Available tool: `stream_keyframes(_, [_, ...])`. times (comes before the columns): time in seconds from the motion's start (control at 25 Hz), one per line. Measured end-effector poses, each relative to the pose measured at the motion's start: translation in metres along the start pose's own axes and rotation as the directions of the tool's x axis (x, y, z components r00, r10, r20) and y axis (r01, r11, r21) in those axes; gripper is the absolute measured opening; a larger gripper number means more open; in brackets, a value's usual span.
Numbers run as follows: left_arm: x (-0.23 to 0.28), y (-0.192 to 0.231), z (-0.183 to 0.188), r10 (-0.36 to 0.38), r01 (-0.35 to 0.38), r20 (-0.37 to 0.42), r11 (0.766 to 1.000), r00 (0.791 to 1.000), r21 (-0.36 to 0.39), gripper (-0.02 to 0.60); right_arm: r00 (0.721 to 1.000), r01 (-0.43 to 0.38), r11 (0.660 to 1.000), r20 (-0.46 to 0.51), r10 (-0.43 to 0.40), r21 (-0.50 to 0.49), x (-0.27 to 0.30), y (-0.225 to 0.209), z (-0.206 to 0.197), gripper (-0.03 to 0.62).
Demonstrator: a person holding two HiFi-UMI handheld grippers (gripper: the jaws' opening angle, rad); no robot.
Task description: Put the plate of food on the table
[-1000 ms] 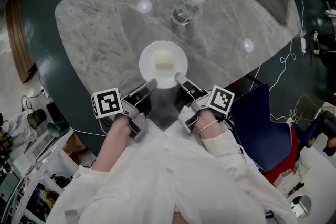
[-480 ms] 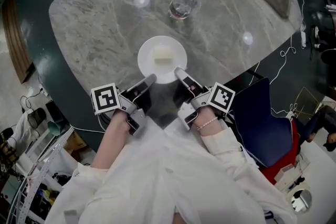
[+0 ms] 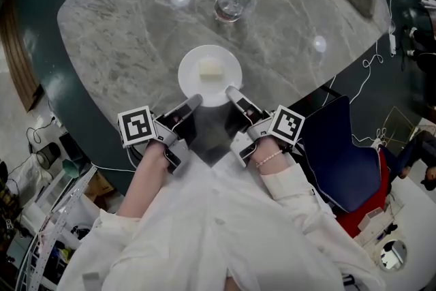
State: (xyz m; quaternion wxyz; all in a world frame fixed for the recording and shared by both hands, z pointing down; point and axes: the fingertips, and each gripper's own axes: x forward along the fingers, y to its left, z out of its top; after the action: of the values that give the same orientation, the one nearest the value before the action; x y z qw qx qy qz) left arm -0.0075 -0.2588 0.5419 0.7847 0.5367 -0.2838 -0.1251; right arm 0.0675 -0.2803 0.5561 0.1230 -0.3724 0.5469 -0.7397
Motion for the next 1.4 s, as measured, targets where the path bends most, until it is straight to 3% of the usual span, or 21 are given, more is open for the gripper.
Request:
stream_keyframes(0.24, [0.005, 0.003, 0.002, 0.007, -0.007, 0.004, 1.0, 1.0, 0.002, 0.026, 1.0, 0.016, 1.0, 0.013, -0.016, -0.003, -0.002, -0.005, 0.001, 0.014])
stream_keyframes(0.36, [0.006, 0.003, 0.002, 0.008, -0.008, 0.001, 1.0, 1.0, 0.005, 0.026, 1.0, 0.009, 1.0, 0.004, -0.009, -0.007, -0.003, -0.004, 0.0, 0.07])
stream_keyframes(0.56, [0.007, -0.001, 0.002, 0.001, -0.001, 0.013, 1.0, 1.0, 0.0, 0.026, 0.999, 0.02, 1.0, -0.032, -0.02, -0.023, -0.01, -0.005, -0.008, 0.076])
stream_keyframes(0.76, [0.009, 0.001, 0.008, 0.003, -0.004, 0.019, 1.0, 1.0, 0.008, 0.026, 0.996, 0.072, 0.997, -0.051, -0.071, 0.027, -0.01, -0.015, -0.019, 0.074])
stream_keyframes(0.88, [0.009, 0.004, 0.01, 0.014, -0.014, 0.016, 1.0, 1.0, 0.012, 0.026, 0.996, 0.068, 0.996, -0.066, -0.064, 0.061, -0.006, -0.014, -0.022, 0.039])
stream_keyframes(1.2, [0.011, 0.01, 0.012, 0.059, -0.059, -0.001, 0.998, 0.998, 0.004, 0.026, 0.996, 0.06, 0.997, -0.066, -0.057, 0.044, 0.0, -0.013, -0.019, 0.012])
stream_keyframes(1.4, [0.016, 0.003, 0.012, 0.036, -0.036, -0.008, 0.999, 0.999, 0.015, 0.026, 0.999, 0.045, 0.999, -0.025, -0.044, 0.025, 0.001, -0.011, -0.011, 0.012])
